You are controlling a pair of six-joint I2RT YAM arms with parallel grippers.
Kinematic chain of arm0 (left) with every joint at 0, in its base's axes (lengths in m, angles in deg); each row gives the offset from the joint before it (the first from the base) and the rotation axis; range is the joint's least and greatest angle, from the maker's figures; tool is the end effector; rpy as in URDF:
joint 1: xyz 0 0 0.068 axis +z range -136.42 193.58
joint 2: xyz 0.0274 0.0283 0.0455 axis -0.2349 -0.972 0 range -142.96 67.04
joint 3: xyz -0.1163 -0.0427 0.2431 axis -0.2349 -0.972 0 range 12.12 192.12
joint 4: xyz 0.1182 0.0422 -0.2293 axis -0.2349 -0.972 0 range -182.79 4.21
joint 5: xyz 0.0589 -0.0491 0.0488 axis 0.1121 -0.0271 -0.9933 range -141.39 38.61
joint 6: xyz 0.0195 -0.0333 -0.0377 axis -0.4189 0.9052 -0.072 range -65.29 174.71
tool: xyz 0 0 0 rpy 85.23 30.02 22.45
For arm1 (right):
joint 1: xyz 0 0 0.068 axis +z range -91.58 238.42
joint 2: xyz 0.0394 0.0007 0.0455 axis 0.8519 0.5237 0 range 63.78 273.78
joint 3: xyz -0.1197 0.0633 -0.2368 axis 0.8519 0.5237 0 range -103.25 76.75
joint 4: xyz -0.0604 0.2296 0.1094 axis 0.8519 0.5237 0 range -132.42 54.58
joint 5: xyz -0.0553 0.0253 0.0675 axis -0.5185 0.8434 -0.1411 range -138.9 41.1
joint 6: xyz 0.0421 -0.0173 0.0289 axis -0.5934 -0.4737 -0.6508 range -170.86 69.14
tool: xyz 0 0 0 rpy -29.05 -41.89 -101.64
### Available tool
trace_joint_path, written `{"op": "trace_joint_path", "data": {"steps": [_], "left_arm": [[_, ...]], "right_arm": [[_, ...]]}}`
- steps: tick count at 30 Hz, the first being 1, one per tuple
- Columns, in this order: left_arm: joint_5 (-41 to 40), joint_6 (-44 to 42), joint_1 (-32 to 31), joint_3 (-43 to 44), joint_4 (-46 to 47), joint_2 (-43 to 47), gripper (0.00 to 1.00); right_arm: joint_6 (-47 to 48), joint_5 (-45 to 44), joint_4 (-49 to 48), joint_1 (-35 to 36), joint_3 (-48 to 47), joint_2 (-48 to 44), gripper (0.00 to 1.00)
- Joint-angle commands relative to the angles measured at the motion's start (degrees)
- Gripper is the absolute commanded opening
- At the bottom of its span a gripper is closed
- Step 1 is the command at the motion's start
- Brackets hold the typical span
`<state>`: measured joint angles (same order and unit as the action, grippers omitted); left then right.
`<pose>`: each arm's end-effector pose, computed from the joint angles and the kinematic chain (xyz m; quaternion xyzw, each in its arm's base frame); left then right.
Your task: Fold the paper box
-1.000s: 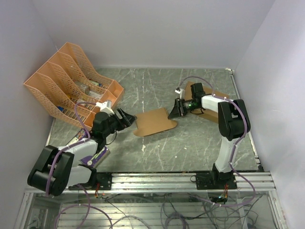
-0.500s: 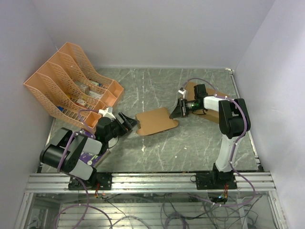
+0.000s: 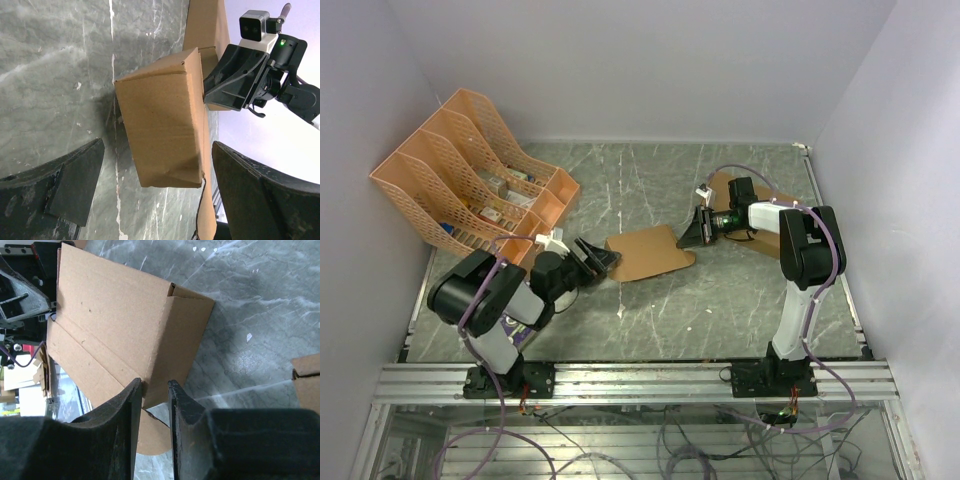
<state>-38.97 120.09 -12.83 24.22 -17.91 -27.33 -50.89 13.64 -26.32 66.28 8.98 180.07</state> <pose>0.2096 -0.1126 0.1151 -0.1994 0.7627 -0.4971 0.3626 0.3749 0.0837 0.1247 -0.1707 0.8241 0.5181 0.1525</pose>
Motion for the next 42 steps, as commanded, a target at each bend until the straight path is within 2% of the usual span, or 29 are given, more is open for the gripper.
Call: {"op": "trace_joint_path", "data": {"steps": [1, 7, 10, 14, 18, 19, 23, 25, 29, 34, 37, 42], "left_arm": [[-3.03, 2.41, -1.64, 1.04, 11.00, -4.25, 0.99], [-4.25, 4.15, -3.52, 3.25, 15.57, -9.45, 0.91], [-5.29, 5.10, -3.59, 3.13, 17.64, -10.57, 0.79], [-5.59, 5.94, -3.64, 3.34, 17.76, -10.93, 0.57], [-5.74, 6.09, -3.59, 3.41, 17.39, -10.42, 0.47], [-5.74, 5.93, -3.64, 3.38, 17.14, -10.03, 0.46], [-6.39, 4.31, -3.62, 3.11, 13.11, -5.54, 0.44], [-6.61, 2.66, -3.39, 3.44, 8.06, -1.31, 0.44], [-7.17, -5.02, -2.94, 7.67, -16.45, 12.15, 0.44], [-11.95, -19.82, -2.00, 21.61, -55.39, 27.63, 0.45], [-13.94, -28.83, 0.00, 30.75, -75.82, 29.36, 0.45], [-22.11, -44.04, 0.66, 48.55, -99.27, 25.74, 0.44]], "right_arm": [[1.35, -3.83, -0.39, -0.56, 1.43, 2.27, 0.26], [1.35, -3.41, -0.37, -0.56, 1.50, 2.40, 0.25], [1.35, -3.25, -0.47, -0.56, 1.50, 2.18, 0.26], [1.42, -2.98, -0.44, -0.56, 1.49, 2.10, 0.26], [1.74, -2.50, -0.18, -0.61, 1.26, 1.89, 0.27], [2.08, -2.37, 0.11, -0.57, 1.12, 1.73, 0.31], [3.99, -2.03, 1.70, -0.64, -0.03, -0.13, 0.55], [4.89, -2.39, 2.29, -0.92, -0.61, -3.67, 0.62], [6.31, -2.78, 3.03, -2.01, -0.72, -9.42, 0.68], [7.92, -1.92, 3.80, -4.99, -0.02, -15.69, 0.68], [8.82, -1.32, 4.06, -6.19, 0.55, -19.00, 0.68], [9.06, -0.35, 3.90, -6.54, 1.89, -21.36, 0.68]]}}
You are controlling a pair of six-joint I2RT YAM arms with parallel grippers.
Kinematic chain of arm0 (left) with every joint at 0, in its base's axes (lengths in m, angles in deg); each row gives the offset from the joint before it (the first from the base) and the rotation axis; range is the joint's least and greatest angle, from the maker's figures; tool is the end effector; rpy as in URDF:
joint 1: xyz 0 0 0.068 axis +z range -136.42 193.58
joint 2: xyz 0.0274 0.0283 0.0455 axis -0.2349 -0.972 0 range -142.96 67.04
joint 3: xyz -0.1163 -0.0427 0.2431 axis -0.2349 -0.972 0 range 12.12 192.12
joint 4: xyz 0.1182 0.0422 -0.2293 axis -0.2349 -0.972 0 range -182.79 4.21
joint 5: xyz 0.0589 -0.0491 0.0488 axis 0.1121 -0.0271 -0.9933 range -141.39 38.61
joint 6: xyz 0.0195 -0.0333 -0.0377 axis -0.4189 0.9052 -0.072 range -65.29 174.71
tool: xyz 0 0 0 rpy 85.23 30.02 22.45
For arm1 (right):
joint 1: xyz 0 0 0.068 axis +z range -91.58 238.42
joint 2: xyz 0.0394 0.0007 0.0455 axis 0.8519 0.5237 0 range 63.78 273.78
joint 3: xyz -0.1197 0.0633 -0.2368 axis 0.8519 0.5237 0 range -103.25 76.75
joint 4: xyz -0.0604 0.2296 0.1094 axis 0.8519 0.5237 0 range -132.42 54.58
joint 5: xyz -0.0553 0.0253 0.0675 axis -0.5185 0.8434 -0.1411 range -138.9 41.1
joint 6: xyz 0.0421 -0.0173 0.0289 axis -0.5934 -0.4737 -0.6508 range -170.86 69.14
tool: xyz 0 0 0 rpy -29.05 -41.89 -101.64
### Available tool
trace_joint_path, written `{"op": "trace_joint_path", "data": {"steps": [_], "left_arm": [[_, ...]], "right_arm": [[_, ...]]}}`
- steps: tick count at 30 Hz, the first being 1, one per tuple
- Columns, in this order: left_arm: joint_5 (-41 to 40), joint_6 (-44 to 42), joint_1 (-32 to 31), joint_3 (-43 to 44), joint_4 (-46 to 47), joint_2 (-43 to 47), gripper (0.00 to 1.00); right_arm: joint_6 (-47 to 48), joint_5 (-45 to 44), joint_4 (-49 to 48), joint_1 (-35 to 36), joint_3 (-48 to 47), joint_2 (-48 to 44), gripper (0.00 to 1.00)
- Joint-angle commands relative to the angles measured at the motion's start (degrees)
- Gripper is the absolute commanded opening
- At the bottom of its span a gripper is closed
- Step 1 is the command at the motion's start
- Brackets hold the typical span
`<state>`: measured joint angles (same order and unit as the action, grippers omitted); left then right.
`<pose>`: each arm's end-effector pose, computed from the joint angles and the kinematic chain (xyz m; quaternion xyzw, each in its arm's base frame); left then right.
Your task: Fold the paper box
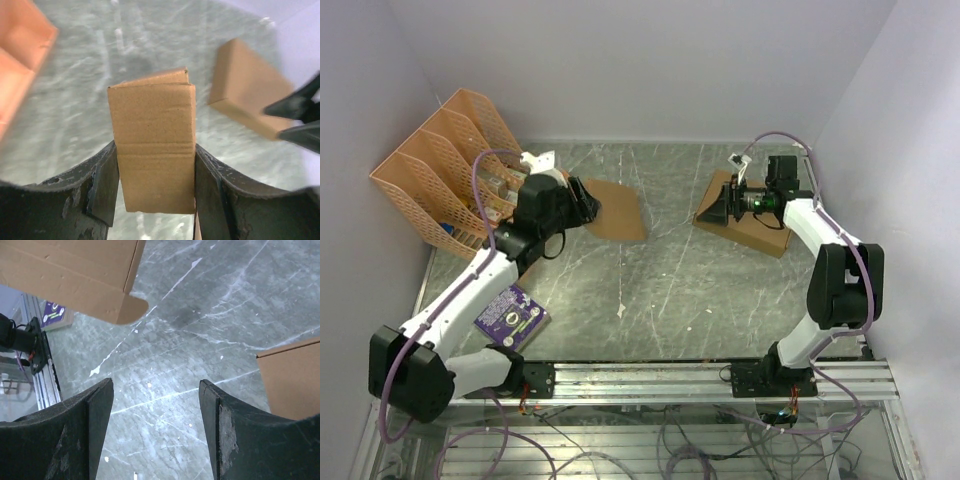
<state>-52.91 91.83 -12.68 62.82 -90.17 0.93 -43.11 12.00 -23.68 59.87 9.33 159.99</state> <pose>0.2409 -0.1178 0.3105 -0.0849 0.8137 -0.2928 0.4949 0.3529 0.0401 0.2432 -0.2474 0.7862 0.4545 0.3377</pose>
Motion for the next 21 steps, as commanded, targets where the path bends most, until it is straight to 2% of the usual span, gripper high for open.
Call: {"op": "trace_joint_path", "data": {"steps": [1, 4, 9, 15, 21], "left_arm": [[-9.70, -18.14, 0.51, 14.18, -31.31, -3.91, 0.44], [-14.35, -23.06, -0.24, 24.77, -41.38, -8.26, 0.43], [-26.52, -26.85, -5.93, 37.86, -53.84, -16.34, 0.43], [-37.86, -25.87, -15.31, 47.25, -63.40, -28.39, 0.43], [-46.51, -22.67, -21.53, 55.55, -69.52, -39.56, 0.43]], "right_arm": [[1.50, 1.39, 1.37, -0.21, 1.53, -1.39, 0.68], [1.98, 1.68, 1.95, -0.38, 1.44, -1.31, 0.68], [1.77, 2.28, 1.80, -0.74, 1.84, -1.58, 0.68], [1.61, 2.96, 1.90, -0.93, 1.94, -0.78, 0.69], [1.74, 3.60, 2.21, -1.56, 1.96, -0.24, 0.69]]}}
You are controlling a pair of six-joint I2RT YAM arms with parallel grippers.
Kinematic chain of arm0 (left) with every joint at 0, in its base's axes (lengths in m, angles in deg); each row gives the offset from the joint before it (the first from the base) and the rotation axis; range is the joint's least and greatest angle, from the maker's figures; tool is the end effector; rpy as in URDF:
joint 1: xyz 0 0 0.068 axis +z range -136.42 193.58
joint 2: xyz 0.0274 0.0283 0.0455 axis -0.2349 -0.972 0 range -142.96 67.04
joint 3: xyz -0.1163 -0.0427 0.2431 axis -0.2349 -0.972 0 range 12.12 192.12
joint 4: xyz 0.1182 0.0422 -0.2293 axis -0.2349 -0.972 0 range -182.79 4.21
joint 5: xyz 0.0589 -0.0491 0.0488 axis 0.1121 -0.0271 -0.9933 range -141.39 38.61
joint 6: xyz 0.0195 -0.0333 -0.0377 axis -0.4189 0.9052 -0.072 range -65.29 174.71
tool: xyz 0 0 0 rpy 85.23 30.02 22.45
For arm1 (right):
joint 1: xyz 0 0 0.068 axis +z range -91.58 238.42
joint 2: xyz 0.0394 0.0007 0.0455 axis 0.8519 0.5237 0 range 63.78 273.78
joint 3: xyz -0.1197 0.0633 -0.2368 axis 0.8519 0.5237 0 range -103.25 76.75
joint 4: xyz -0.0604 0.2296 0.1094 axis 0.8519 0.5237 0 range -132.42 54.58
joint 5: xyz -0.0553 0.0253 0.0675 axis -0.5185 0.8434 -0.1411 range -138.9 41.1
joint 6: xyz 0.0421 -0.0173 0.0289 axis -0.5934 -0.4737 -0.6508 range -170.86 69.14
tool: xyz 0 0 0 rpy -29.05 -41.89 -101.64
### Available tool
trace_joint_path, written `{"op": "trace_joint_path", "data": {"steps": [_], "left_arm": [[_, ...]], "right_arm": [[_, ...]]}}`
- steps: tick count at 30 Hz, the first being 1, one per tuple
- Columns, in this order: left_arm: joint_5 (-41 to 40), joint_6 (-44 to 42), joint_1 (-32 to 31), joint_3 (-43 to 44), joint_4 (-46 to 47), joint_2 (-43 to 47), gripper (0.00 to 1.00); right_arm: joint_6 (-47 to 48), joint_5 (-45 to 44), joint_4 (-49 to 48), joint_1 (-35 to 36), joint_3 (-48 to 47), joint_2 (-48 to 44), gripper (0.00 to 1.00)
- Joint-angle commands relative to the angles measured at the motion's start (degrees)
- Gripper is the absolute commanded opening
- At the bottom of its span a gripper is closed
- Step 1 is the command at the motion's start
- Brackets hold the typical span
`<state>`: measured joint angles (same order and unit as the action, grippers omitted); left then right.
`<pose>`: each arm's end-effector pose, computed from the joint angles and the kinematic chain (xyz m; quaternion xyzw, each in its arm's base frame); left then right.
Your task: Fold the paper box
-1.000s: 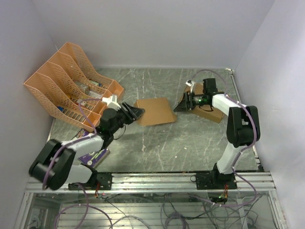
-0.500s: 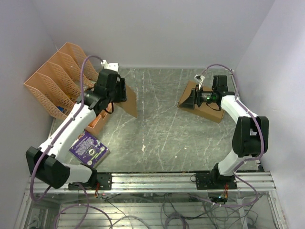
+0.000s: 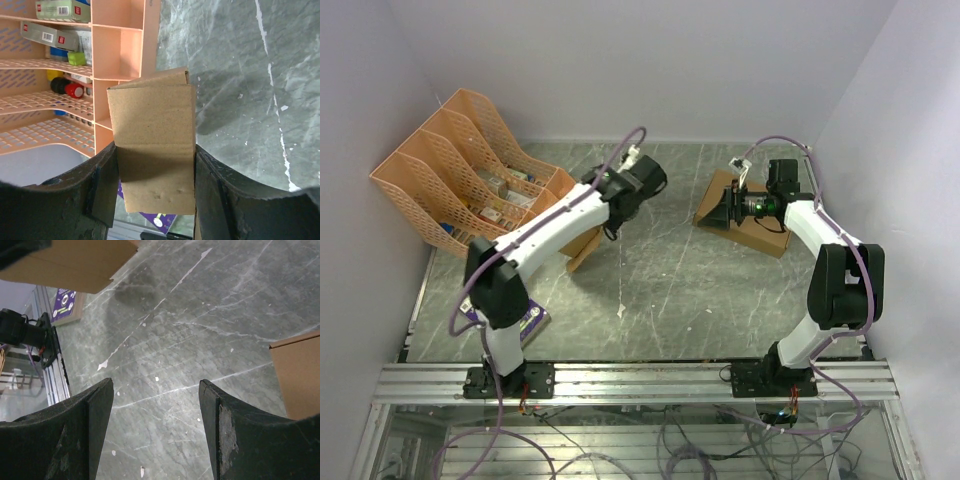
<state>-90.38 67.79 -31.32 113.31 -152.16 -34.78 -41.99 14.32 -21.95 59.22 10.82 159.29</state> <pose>0.2703 -0.2378 0.3357 0.1893 0.9066 0.1950 0.3228 0.3453 0.0366 0.2385 -0.2458 0.7825 0.4709 0.3249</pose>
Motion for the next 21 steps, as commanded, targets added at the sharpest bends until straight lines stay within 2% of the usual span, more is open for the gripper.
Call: {"op": "trace_joint_path", "data": {"steps": [1, 7, 14, 18, 21], "left_arm": [[-9.77, 1.73, -3.84, 6.15, -8.11, -5.24, 0.44], [-11.55, 3.08, -9.42, 9.02, -8.78, -13.35, 0.45], [-9.75, 3.88, -11.94, 9.56, -5.81, -19.69, 0.48], [-7.74, 3.73, -13.72, 9.52, -3.85, -20.46, 0.72], [-3.59, 3.44, -14.15, 8.65, -1.81, -20.49, 0.79]], "right_arm": [[0.69, 1.44, 0.57, -1.10, 0.48, 0.53, 0.69], [1.17, 2.13, 1.12, -1.65, 0.34, 1.12, 0.69], [1.57, 2.55, 1.44, -2.39, 0.36, 1.15, 0.69], [1.94, 2.90, 1.81, -3.05, 0.30, 1.32, 0.69], [2.10, 3.20, 2.09, -3.40, 0.21, 1.27, 0.69]]}}
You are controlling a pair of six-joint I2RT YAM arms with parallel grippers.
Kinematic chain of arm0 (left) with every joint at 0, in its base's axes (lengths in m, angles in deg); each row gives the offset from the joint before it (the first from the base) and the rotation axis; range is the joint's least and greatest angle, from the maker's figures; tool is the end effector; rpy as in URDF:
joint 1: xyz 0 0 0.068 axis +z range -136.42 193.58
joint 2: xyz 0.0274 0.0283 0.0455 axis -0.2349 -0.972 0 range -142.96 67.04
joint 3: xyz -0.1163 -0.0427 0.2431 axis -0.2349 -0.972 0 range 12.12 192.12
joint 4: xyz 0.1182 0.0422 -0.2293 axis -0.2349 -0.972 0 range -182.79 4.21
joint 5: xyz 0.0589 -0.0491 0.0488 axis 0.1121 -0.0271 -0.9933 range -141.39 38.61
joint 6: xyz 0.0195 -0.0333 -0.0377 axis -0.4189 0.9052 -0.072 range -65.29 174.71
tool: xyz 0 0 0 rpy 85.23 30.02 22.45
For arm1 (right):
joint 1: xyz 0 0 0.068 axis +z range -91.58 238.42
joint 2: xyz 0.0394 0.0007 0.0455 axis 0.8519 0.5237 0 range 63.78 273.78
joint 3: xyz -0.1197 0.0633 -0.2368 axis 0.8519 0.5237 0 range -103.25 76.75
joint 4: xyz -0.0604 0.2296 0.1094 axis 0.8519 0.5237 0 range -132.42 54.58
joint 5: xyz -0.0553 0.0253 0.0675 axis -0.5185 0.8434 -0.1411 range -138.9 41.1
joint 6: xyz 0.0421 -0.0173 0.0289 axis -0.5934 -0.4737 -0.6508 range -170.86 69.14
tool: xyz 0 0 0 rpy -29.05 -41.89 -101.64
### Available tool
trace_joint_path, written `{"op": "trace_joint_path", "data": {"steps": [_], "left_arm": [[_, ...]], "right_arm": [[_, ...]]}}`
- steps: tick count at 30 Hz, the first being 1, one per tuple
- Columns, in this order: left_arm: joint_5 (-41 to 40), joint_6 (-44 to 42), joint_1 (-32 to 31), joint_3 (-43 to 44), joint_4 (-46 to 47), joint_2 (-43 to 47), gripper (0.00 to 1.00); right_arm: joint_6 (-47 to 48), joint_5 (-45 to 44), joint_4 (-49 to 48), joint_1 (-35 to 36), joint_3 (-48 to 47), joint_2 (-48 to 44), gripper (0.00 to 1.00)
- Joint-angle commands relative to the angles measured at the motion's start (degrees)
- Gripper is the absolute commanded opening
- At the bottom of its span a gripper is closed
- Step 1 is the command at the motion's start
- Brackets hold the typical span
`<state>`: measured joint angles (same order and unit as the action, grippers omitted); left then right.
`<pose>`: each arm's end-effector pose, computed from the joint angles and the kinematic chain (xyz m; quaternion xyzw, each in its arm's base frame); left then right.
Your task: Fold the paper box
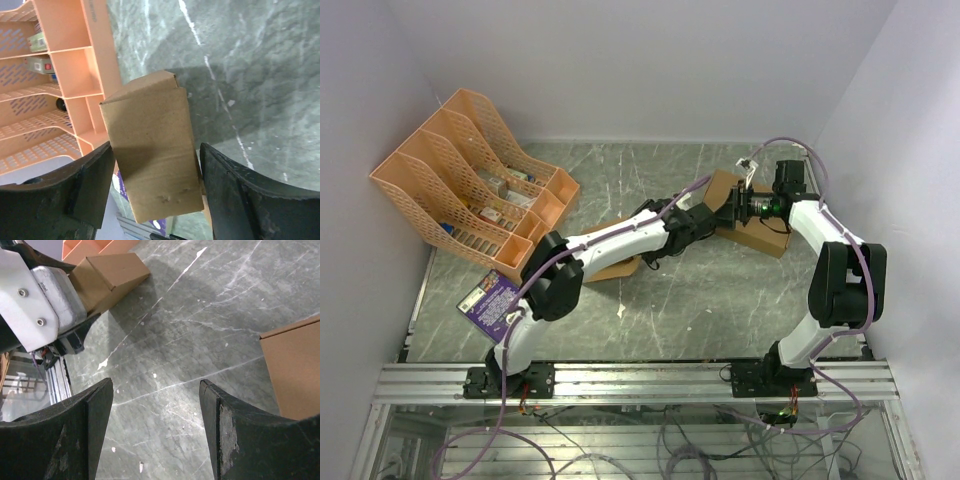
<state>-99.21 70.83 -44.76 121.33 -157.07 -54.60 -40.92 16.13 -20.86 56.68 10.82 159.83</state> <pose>0.2436 -0.3448 0.2469 0.3081 0.8595 0.2919 0.2847 0.3458 0.0218 0.2351 -0.2329 0.7819 0.4770 0.3270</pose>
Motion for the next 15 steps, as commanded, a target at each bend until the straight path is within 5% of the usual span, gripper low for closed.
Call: {"op": "trace_joint_path", "data": {"steps": [1, 6, 15], "left_arm": [[6.75, 0.35, -0.71, 0.08, 4.27, -0.41, 0.80], [16.11, -0.30, -0.74, -3.79, 12.33, 2.86, 0.93], [31.57, -0.76, -0.72, -5.91, 22.05, 6.98, 0.94]], "right_arm": [[1.12, 1.47, 1.08, -0.96, 0.18, 0.79, 0.69], [1.23, 1.80, 1.30, -1.66, 0.18, 0.84, 0.69], [1.49, 1.94, 1.52, -2.09, 0.34, 0.83, 0.69]]}}
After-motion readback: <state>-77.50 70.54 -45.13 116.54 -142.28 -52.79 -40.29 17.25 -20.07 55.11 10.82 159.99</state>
